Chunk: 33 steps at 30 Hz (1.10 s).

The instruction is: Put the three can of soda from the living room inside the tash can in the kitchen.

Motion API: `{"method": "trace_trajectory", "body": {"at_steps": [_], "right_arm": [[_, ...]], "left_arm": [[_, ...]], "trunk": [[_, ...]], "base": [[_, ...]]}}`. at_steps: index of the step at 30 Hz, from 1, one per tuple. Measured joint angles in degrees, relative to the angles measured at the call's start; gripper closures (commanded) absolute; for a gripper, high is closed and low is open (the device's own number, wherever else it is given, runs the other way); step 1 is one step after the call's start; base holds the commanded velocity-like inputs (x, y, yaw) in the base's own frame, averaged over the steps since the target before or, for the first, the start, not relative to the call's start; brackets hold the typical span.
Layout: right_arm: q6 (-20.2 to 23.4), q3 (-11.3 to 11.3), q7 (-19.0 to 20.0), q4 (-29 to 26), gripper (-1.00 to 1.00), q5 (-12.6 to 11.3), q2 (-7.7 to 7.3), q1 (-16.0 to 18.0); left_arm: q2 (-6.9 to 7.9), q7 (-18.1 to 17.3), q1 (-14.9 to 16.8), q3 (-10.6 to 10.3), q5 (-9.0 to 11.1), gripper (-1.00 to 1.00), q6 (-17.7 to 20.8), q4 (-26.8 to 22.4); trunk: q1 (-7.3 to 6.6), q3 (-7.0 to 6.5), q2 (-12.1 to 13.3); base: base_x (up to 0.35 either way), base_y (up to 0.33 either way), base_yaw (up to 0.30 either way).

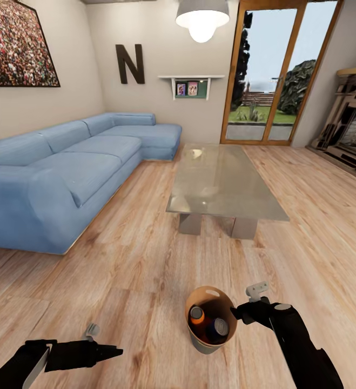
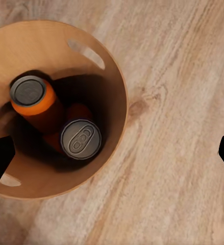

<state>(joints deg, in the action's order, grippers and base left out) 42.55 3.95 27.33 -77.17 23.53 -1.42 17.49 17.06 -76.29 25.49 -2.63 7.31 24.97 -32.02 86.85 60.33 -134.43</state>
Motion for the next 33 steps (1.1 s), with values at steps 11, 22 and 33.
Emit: {"method": "trace_trajectory", "body": {"at_steps": [11, 22, 33], "right_arm": [[0.0, 0.0, 0.0, 0.0, -1.00, 0.0, 0.01, 0.0], [0.0, 0.0, -0.1, 0.0, -1.00, 0.0, 0.01, 0.0], [0.0, 0.0, 0.0, 0.0, -1.00, 0.0, 0.01, 0.0]], "left_arm": [[0.00, 0.0, 0.0, 0.0, 0.0, -1.00, 0.0, 0.0], [0.01, 0.0, 0.0, 0.0, 0.0, -1.00, 0.0, 0.0], [0.00, 0.0, 0.0, 0.0, 0.0, -1.00, 0.1, 0.0]], "trunk": [[-2.42, -2.98, 4.4], [-4.83, -5.50, 8.8], [-7.25, -7.48, 13.2]], "base": [[0.000, 0.000, 0.000], [0.000, 0.000, 0.000], [0.000, 0.000, 0.000]]}}
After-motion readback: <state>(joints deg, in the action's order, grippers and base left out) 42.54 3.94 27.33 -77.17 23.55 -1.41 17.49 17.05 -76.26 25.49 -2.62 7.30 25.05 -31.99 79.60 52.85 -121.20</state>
